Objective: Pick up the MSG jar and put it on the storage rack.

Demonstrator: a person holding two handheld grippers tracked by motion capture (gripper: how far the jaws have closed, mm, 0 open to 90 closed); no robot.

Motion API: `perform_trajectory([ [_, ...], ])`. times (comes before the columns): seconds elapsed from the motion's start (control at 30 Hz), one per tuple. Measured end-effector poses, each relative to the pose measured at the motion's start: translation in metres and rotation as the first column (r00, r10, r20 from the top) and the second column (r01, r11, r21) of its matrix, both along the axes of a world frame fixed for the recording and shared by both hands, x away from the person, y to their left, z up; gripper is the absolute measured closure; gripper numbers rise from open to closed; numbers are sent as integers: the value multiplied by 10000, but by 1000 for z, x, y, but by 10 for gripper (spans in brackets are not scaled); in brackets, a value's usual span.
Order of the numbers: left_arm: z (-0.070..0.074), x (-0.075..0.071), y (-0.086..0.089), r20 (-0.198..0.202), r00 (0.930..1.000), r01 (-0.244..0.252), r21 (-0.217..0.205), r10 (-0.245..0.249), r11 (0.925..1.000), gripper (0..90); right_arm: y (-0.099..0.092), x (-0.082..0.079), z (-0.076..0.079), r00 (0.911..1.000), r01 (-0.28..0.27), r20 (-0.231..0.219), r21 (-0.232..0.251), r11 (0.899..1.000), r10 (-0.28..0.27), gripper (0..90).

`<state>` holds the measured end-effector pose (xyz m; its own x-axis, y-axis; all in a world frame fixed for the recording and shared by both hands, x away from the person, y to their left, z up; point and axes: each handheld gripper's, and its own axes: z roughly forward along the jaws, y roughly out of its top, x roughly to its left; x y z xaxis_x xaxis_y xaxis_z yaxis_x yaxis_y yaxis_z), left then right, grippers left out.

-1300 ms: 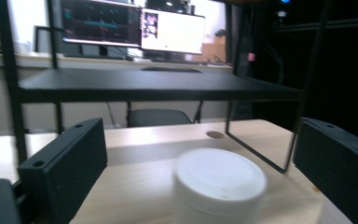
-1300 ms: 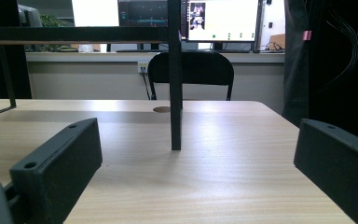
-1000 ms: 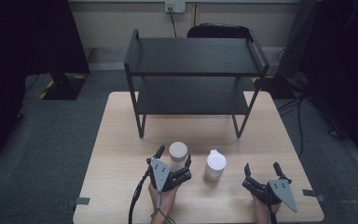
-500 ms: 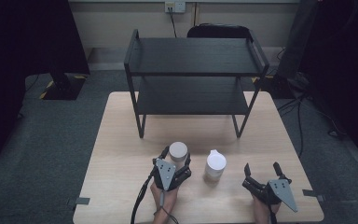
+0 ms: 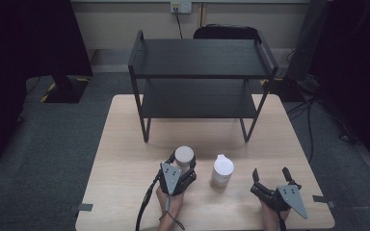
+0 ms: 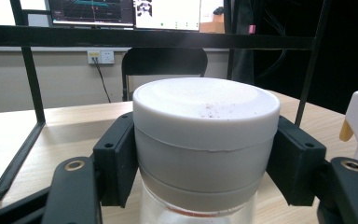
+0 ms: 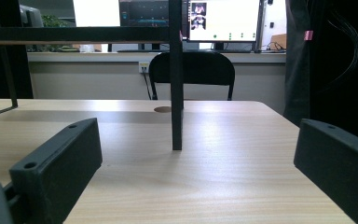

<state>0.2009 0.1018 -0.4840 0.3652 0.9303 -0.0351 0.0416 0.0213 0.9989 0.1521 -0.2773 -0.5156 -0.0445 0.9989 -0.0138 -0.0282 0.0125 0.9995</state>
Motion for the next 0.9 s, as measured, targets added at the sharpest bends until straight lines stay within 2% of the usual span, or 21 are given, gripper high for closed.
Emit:
perform_trajectory([
  [0.33, -1, 1, 4, 59, 9998, 201, 22, -201, 9998, 340, 0, 0, 0, 10000, -9, 0, 0, 10000, 9, 0],
  [0.6, 5, 2, 7, -10, 9993, 369, 82, -369, 9993, 340, 0, 0, 0, 10000, -12, 0, -1, 10000, 12, 0],
  [0.9, 25, 5, 22, 31, 9946, 1035, 329, -1036, 9941, 341, 0, 0, 0, 10000, -22, -3, 0, 10000, 22, 0],
])
